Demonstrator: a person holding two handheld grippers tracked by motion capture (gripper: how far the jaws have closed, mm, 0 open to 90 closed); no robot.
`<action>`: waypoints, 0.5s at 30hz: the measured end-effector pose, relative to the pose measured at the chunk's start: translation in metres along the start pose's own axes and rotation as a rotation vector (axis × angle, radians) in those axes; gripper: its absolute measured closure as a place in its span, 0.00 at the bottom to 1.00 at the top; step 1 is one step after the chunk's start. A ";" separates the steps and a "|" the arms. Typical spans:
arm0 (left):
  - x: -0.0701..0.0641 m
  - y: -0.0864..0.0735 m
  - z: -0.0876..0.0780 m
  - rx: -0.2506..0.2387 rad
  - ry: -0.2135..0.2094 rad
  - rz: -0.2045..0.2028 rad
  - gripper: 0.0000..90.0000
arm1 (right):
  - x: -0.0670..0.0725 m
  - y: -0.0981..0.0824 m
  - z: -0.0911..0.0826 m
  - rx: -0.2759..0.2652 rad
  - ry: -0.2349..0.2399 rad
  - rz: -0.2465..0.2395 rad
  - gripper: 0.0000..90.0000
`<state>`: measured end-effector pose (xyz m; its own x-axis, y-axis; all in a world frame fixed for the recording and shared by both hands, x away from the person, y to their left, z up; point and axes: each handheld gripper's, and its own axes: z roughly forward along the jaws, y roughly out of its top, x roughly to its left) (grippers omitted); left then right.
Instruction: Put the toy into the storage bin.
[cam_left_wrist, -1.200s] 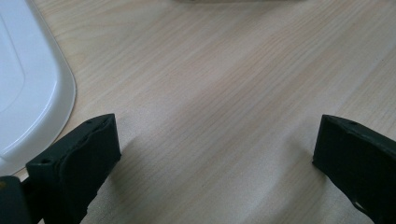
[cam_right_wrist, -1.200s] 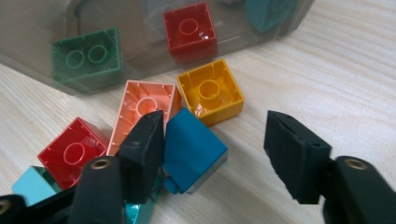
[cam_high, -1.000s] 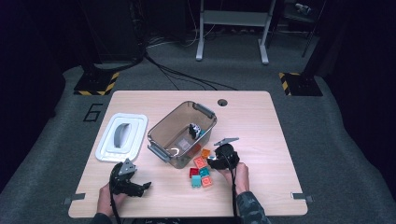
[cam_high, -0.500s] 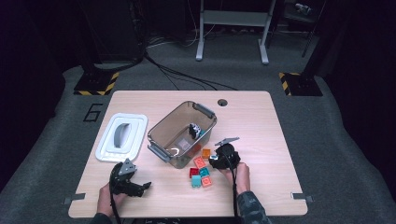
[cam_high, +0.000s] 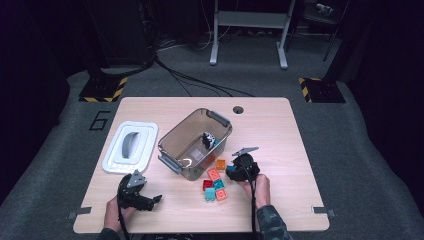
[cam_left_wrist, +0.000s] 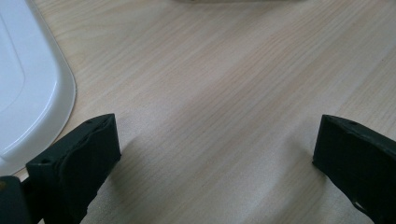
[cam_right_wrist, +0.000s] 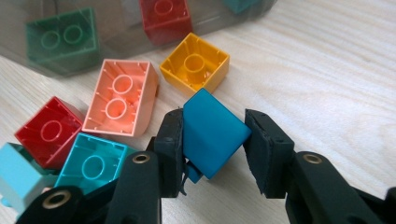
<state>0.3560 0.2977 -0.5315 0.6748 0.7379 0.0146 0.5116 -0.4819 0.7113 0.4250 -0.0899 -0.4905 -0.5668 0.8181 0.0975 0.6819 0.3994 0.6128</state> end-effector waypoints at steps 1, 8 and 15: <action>0.000 0.000 0.000 0.000 0.000 0.000 0.00 | 0.000 0.000 -0.001 -0.004 0.000 0.006 0.66; 0.000 0.000 0.000 0.000 0.000 0.000 0.00 | -0.004 0.006 -0.013 -0.041 0.003 0.022 0.66; 0.000 0.000 0.000 0.000 0.000 0.000 0.00 | -0.008 0.011 -0.024 -0.068 -0.003 0.032 0.66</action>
<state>0.3560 0.2976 -0.5315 0.6746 0.7380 0.0145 0.5119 -0.4818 0.7112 0.4262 -0.1022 -0.4657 -0.5437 0.8312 0.1162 0.6669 0.3438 0.6611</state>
